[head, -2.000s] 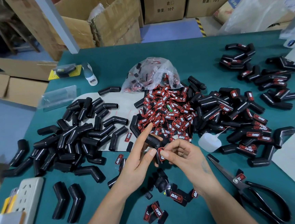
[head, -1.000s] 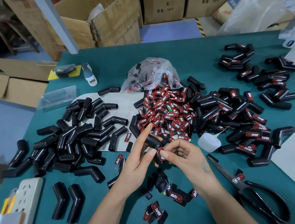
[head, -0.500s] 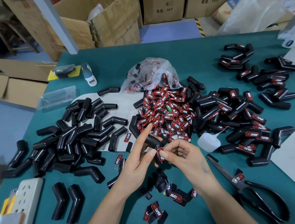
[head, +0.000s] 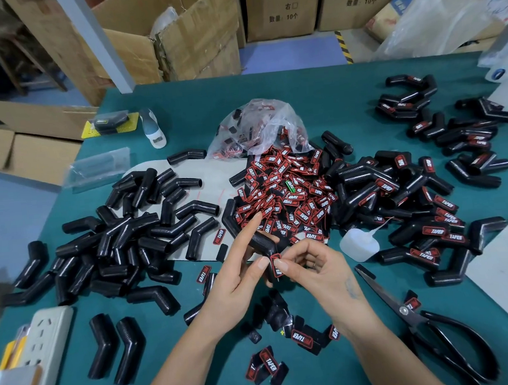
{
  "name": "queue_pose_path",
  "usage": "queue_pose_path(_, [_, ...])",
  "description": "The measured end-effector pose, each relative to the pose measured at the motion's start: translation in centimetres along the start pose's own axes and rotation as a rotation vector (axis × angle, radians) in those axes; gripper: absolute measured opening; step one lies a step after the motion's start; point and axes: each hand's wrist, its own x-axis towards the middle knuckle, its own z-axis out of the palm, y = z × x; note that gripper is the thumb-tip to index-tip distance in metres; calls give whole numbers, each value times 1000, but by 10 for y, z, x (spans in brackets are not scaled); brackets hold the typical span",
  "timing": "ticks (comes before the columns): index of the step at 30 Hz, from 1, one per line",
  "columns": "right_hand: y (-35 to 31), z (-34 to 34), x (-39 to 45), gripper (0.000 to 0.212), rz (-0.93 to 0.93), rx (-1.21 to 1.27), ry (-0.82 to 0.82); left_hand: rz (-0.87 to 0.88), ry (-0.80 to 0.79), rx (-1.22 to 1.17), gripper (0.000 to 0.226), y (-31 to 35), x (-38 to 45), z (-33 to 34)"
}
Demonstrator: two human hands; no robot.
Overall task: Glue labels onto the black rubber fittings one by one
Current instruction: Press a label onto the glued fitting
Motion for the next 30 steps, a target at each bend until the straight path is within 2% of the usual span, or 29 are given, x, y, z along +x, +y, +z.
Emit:
queue_pose_path(13, [2, -1, 0, 12, -46, -28, -5, -46, 1, -47, 59, -7, 0, 2])
queue_pose_path(18, [1, 0, 0, 19, -46, -31, 8, -10, -2, -54, 60, -9, 0, 2])
queue_pose_path(24, [3, -1, 0, 11, -35, -41, 11, 46, -17, -100, 64, -6, 1, 3])
queue_pose_path(30, [0, 1, -1, 10, -26, -46, 10, 25, 31, -158, 66, -7, 0, 6])
